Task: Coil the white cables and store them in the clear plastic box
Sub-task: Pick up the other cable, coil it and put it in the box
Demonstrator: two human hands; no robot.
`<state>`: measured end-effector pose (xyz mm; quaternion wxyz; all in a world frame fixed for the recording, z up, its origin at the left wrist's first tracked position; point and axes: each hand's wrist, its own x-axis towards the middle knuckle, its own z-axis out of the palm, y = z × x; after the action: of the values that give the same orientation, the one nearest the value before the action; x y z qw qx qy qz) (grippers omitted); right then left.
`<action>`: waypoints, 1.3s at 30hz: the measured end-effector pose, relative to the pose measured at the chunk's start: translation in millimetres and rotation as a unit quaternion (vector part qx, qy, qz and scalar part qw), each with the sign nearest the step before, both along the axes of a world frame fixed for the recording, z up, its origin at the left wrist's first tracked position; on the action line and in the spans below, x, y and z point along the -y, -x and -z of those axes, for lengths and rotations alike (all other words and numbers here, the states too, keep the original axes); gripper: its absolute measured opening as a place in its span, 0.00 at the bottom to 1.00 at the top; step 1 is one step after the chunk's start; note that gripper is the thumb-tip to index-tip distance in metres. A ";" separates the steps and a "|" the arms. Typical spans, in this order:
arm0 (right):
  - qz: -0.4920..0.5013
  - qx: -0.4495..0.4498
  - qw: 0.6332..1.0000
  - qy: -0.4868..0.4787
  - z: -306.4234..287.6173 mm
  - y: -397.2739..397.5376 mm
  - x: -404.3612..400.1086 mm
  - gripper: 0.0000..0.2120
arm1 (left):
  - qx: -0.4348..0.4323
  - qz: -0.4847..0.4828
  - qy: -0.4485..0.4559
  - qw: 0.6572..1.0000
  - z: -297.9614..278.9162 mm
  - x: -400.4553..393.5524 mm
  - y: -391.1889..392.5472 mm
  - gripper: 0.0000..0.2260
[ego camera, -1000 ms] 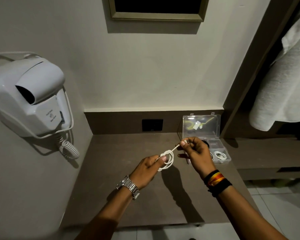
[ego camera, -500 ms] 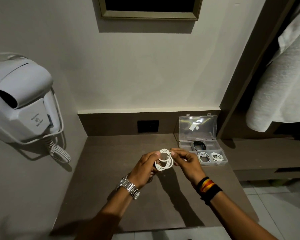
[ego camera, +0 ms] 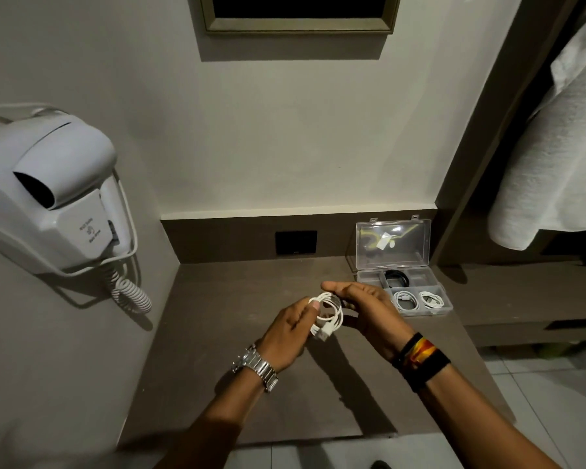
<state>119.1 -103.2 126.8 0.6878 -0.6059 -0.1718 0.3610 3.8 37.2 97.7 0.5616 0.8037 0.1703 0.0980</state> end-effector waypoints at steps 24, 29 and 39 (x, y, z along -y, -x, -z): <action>0.170 -0.053 0.983 -0.043 -4.8 -10.3 1.1 0.16 | 0.055 0.012 -0.154 0.987 -19.8 -1.9 1.6 0.15; 0.133 0.011 0.990 0.035 5.8 -1.1 -3.3 0.11 | 0.077 0.011 -0.130 0.988 -21.9 1.3 -0.4 0.14; -0.062 -0.055 0.996 -0.014 7.4 7.8 6.1 0.17 | 0.058 -0.023 -0.169 0.984 -10.8 -8.4 -0.7 0.20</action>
<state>111.3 -109.3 119.5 0.6809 -0.5635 -0.1764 0.4332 4.6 45.6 108.5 0.4248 0.8757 0.1364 0.1848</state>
